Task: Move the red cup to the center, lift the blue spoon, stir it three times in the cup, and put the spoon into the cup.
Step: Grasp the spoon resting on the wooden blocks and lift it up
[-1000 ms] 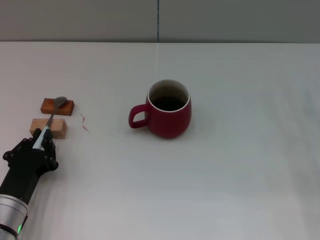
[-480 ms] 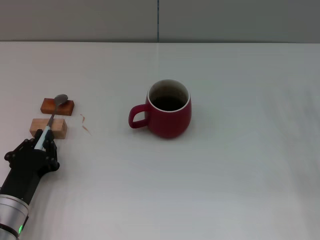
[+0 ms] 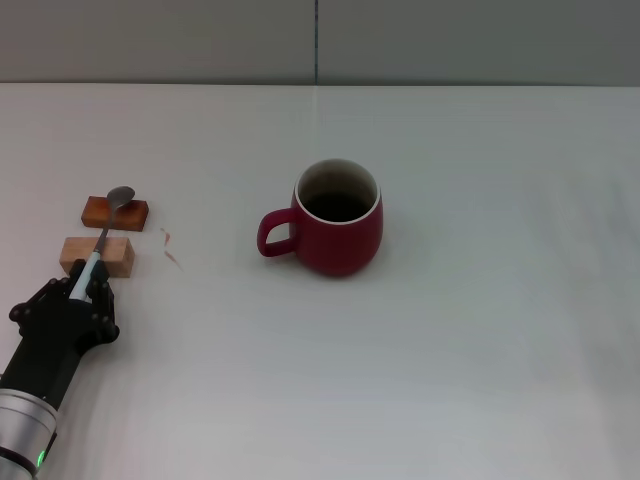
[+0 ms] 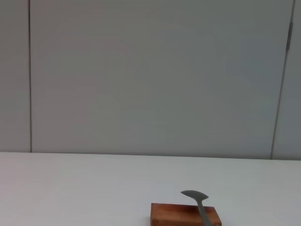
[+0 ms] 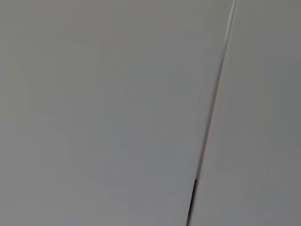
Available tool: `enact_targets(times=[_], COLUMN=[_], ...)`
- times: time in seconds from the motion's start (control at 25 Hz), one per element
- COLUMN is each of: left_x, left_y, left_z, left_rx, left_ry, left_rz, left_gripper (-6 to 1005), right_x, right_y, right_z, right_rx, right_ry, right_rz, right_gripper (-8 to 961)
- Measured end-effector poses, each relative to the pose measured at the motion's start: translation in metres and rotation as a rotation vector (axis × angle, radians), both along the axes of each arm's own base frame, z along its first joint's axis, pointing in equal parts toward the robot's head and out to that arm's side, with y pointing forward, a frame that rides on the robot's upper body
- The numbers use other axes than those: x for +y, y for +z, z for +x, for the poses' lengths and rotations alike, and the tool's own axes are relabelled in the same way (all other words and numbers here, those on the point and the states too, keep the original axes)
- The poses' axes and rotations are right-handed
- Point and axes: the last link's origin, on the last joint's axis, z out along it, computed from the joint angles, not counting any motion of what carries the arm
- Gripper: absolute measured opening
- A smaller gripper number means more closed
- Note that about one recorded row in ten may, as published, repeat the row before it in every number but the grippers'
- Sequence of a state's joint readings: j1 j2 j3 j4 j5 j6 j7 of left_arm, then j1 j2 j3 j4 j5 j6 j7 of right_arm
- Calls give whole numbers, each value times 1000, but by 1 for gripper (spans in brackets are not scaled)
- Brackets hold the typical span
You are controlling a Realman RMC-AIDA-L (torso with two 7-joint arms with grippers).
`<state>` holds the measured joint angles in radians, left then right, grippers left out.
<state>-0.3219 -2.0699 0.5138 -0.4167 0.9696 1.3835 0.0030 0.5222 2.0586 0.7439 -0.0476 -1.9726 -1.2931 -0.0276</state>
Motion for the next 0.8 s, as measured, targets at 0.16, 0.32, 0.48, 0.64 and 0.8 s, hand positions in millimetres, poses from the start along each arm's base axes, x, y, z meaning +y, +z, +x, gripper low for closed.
enact_targets(times=[0.16, 0.32, 0.48, 0.64, 0.8], left_x=[0, 1, 3, 3, 3], left_y=[1, 1, 4, 6, 5], left_z=[0, 0, -1, -2, -3], left_rx=[-1, -33, -77, -110, -108], left_ry=[-1, 2, 2, 4, 6], left_rz=[2, 4, 8, 9, 5], left_gripper=[176, 176, 176, 176, 176], right_x=[0, -1, -1, -1, 0], right_y=[0, 0, 0, 0, 0], right_z=[0, 0, 0, 0, 0], right_rx=[0, 0, 0, 0, 0], right_ry=[1, 1, 1, 1, 2], right_rz=[1, 2, 2, 2, 1], right_gripper=[720, 721, 721, 720, 720])
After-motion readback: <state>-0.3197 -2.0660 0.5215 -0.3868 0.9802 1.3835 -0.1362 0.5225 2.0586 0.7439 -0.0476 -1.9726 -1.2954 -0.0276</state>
